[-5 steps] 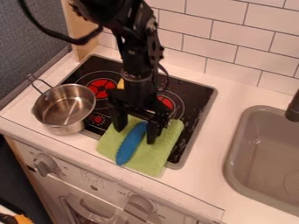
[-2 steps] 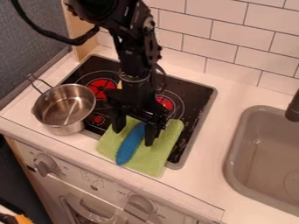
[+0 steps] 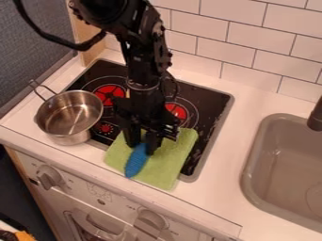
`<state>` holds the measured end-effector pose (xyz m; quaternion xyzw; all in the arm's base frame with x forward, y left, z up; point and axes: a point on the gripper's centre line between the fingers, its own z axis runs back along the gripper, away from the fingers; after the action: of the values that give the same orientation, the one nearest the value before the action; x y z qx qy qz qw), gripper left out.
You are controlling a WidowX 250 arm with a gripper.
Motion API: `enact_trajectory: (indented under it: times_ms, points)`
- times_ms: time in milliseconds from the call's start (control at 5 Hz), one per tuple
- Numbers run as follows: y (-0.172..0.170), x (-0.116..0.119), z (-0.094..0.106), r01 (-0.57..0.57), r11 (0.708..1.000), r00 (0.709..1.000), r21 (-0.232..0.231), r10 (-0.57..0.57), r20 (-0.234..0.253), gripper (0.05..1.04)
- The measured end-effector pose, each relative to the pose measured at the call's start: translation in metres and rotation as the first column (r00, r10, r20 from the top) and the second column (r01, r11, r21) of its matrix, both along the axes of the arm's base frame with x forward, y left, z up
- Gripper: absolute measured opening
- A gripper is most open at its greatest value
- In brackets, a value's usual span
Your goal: Move the fork on top of the piece of cloth to the left side of the burner
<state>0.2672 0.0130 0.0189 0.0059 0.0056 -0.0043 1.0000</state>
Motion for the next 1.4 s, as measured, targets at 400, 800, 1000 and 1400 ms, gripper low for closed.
enact_trajectory:
  times_ms: [400, 800, 1000, 1400]
  points:
    - [0.001, 0.0, -0.003, -0.004, 1.0, 1.0, 0.006, 0.004, -0.006, 0.541]
    - [-0.001, 0.0, -0.004, 0.002, 1.0, 1.0, 0.011, -0.002, -0.002, 0.334]
    - [-0.001, -0.001, -0.004, 0.002, 1.0, 1.0, 0.011, -0.002, -0.005, 0.333]
    - [-0.005, 0.0, 0.027, 0.035, 0.999, 0.998, -0.012, -0.034, 0.057, 0.333]
